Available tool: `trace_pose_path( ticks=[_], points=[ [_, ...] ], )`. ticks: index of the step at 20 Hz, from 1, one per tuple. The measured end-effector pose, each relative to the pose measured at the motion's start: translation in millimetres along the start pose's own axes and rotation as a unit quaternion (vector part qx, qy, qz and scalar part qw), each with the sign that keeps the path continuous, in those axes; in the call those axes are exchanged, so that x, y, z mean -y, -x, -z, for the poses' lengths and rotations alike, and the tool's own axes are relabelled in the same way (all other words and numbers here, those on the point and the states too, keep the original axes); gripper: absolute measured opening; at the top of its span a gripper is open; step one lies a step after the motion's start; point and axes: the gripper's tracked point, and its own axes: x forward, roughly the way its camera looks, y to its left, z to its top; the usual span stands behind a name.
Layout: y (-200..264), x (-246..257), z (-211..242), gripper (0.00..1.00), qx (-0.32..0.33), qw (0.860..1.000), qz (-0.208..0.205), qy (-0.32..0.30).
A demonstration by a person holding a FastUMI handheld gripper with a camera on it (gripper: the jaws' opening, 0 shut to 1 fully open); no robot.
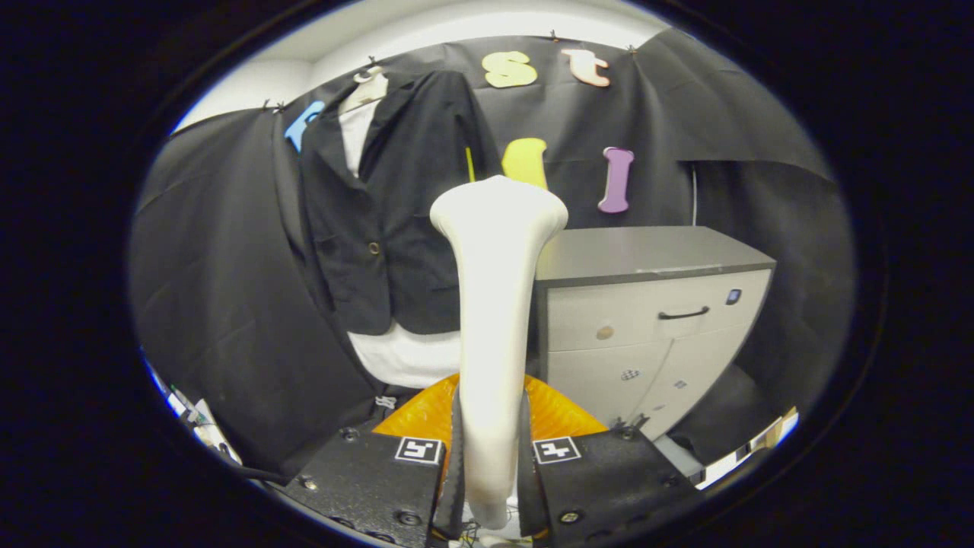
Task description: Iron the clothes twice with a garment steamer, once on the left side and once on the right side.
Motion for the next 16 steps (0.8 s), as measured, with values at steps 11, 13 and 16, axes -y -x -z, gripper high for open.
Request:
trace_pose_path(
  ticks=[11,13,16],
  points=[
    [62,145,-33,0.31,0.043,0.999,0.012,-0.022],
    [69,175,-38,0.31,0.046,0.998,0.017,-0.026],
    [75,222,-36,0.31,0.050,0.998,0.025,-0.032]
  ],
)
